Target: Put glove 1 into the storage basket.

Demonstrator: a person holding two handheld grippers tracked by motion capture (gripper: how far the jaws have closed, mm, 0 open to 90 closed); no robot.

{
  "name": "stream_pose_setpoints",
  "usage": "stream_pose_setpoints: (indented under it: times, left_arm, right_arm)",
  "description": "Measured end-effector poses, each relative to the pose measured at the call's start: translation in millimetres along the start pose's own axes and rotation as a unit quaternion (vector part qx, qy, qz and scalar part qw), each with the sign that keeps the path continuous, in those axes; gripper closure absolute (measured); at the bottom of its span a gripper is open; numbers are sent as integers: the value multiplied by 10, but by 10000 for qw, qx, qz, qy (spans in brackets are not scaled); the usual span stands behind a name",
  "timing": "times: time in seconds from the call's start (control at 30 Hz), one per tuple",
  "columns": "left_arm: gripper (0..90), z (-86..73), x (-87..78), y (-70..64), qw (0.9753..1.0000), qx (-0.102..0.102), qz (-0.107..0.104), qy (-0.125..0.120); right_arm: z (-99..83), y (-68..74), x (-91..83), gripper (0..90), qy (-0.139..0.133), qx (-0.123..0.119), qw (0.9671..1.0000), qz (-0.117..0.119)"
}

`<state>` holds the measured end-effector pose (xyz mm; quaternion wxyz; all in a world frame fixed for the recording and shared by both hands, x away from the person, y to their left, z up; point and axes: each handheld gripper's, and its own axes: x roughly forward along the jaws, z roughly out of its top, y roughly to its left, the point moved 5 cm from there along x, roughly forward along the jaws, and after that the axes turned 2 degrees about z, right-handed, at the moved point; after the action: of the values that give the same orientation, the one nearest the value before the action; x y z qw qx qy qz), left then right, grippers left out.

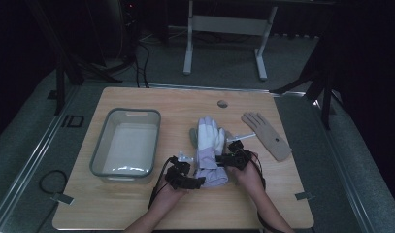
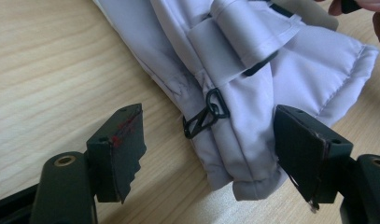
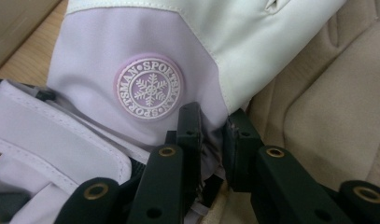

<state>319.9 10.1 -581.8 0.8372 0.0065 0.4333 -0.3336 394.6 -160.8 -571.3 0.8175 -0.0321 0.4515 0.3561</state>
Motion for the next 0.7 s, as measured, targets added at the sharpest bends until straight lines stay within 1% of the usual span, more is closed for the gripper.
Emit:
stream_pose_setpoints:
  times: [0.03,0.07,0.1,0.13,0.17,0.23,0.3,0.33,0.37,0.4,0.47,0.5,0.6,0.67,0.7]
  left_arm:
    - [284,-5,16,-2,10000,7,-65,34]
    - [314,-5,16,-2,10000,7,-65,34]
    - [314,-5,16,-2,10000,7,-65,34]
    - [350,-5,52,-6,9996,99,-239,88]
    - [393,-1,56,-9,9993,93,-352,119]
    - [464,-2,62,-14,9987,109,-470,147]
    - [543,-8,64,-18,9981,40,-592,166]
    - [583,-8,60,-31,9982,28,-582,136]
    - [620,-4,47,-38,9983,88,-550,147]
    - [655,2,41,-49,9985,80,-528,118]
    - [694,17,26,-55,9986,161,-493,116]
    - [704,26,15,-55,9985,219,-485,155]
    - [724,59,-9,-59,9982,253,-502,187]
    - [731,78,-36,-69,9978,401,-473,221]
    - [735,94,-56,-72,9980,409,-445,197]
  right_arm:
    - [-1,1,0,785,-7,-14,10000,-13]
    - [-1,1,0,785,-7,-14,10000,-13]
    - [-1,3,0,785,-15,-19,10000,-22]
    - [-3,6,1,785,-28,-43,10000,-39]
    - [-4,8,1,786,-29,-50,10000,-40]
    - [-6,11,0,787,-31,-57,10000,-56]
    - [-6,22,-1,791,-48,-106,9999,-98]
    - [-7,27,-2,796,-55,-107,9999,-124]
    - [-7,33,-3,800,-61,-122,9998,-142]
    - [-7,37,-4,806,-73,-143,9997,-163]
    - [0,45,-13,814,-53,-100,9998,-172]
    - [6,43,-22,817,-48,-75,9998,-160]
    - [15,45,-49,825,-48,-115,9998,-169]
    - [27,58,-72,830,-87,-132,9997,-184]
    - [36,67,-87,831,-86,-161,9996,-201]
